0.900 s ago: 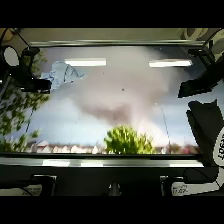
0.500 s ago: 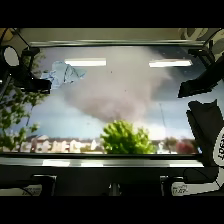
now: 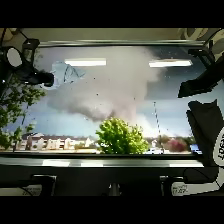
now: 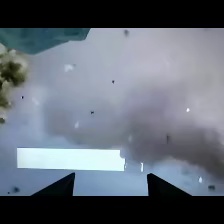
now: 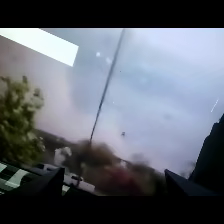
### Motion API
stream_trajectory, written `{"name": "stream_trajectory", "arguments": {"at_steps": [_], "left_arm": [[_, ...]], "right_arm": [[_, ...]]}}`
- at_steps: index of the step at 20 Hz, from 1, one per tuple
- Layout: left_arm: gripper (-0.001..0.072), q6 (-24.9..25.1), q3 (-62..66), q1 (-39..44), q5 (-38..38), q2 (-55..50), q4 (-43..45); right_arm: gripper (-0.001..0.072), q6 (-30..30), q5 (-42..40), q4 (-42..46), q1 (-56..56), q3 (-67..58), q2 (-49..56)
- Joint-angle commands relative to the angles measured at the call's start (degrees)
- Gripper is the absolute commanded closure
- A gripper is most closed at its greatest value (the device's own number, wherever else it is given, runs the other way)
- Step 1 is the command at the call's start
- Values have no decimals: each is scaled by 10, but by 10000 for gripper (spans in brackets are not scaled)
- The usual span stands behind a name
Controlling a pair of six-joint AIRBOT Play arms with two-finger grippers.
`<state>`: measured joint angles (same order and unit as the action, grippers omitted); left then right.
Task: Fold the shirts.
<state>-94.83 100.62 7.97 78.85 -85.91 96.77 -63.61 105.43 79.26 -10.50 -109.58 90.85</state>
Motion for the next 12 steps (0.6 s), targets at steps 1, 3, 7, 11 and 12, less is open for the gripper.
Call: {"name": "stream_trajectory", "arguments": {"at_steps": [1, 3, 7, 11, 12], "left_arm": [[162, -23, 0, 8, -161, -7, -20], [145, -3, 5, 4, -306, -30, -8], [138, -130, 139, -57, -272, -212, -9], [139, -186, 181, -116, -280, -347, -136], [138, -186, 179, -122, -295, -361, -155]], "right_arm": [[27, 0, -95, 0, 0, -1, 0], [27, 0, -195, -1, 0, -1, 0], [22, 5, -329, -44, 0, -1, 1], [24, 29, -269, -82, 0, -1, 2], [24, 38, -258, -84, 0, -1, 2]]}}
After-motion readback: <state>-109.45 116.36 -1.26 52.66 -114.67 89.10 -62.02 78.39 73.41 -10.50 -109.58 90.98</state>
